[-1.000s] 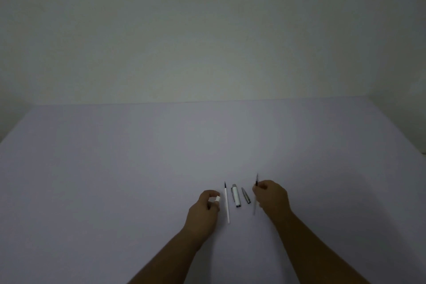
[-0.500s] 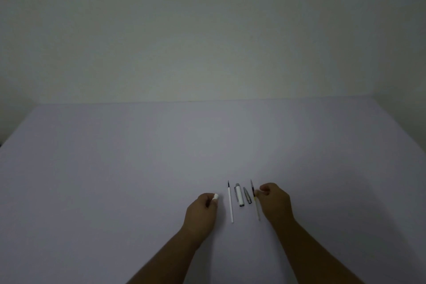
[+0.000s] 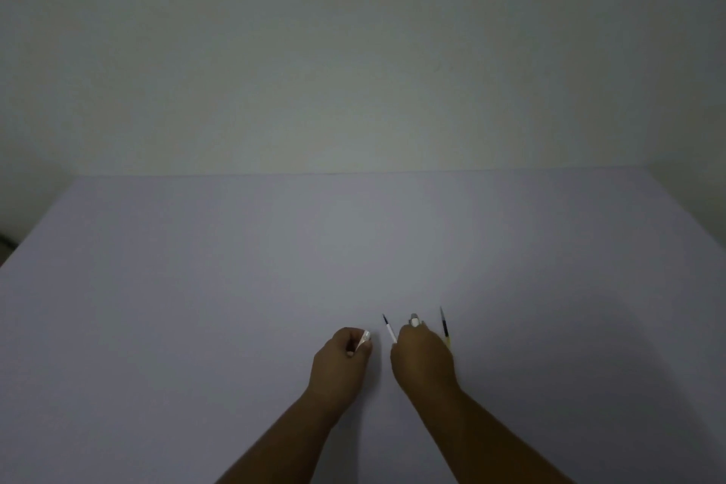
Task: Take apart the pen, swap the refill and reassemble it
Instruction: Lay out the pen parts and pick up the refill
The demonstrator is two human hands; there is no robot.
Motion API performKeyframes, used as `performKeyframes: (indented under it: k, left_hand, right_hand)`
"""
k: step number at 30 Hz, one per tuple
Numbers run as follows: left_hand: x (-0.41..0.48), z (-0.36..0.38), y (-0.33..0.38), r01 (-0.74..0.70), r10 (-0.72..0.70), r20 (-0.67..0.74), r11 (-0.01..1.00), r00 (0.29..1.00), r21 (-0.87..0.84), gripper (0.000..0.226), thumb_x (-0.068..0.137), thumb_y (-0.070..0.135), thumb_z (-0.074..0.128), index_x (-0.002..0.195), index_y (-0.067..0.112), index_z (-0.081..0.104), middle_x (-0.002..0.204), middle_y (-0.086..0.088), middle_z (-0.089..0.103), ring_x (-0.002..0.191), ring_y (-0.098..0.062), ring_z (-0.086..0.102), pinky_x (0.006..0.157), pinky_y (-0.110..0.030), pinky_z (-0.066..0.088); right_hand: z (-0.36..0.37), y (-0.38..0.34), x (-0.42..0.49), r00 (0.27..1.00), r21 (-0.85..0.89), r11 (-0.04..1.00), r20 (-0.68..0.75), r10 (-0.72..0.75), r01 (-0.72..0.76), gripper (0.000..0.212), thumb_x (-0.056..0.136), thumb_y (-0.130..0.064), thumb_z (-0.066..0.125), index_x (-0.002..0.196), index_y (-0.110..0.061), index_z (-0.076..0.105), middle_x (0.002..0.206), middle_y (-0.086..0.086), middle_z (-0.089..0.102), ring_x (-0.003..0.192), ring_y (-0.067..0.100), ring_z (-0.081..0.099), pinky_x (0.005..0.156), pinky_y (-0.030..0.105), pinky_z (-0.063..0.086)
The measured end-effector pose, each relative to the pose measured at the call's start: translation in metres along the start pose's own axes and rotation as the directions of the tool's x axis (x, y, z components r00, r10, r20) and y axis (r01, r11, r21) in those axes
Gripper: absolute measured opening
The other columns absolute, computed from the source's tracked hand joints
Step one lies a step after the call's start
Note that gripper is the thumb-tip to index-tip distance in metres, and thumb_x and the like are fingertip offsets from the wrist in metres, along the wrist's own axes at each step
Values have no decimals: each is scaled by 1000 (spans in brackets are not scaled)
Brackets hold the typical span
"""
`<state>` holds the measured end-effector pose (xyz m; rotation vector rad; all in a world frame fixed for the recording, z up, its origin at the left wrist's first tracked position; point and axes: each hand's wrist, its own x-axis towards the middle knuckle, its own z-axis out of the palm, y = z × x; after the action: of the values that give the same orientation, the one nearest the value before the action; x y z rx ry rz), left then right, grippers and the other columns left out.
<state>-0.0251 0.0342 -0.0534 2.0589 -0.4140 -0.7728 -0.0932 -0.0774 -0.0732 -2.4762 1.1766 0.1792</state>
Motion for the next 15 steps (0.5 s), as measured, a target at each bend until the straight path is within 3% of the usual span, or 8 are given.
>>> performKeyframes:
  k: [4,8,10,15]
  left_hand:
    - [-1,-2,-2,-27,27,4,999,1000,42,9,91,27,55,97,27,62,84,16,59,80,-6,57,66,-17,41]
    - [-2,0,2,-62,60,25,994,998,93,9,89,25,56,92,26,65,79,19,59,73,0,55,58,-9,37]
    - [-3,2,5,-73,71,31,993,997,96,8,88,23,59,87,27,66,77,19,60,69,2,54,54,-5,34]
    - [-3,6,12,-98,94,44,990,995,97,9,88,21,59,85,27,65,81,18,60,71,1,54,57,-8,35]
  right_hand:
    - [-10,-4,-2,997,209,976,-27,68,-61,27,86,-25,51,97,-5,66,106,13,70,94,27,66,78,33,54]
    - [-27,-4,-3,977,626,778,-118,176,-64,20,83,-25,60,84,-7,69,76,7,70,74,21,62,77,38,53]
    - [-31,-3,-3,975,700,710,-100,199,-73,19,84,-24,61,83,-7,69,68,0,62,72,18,58,79,39,52]
    - [-31,7,-5,963,764,639,-99,250,-87,15,84,-25,62,73,-15,64,67,1,62,73,23,60,79,45,52]
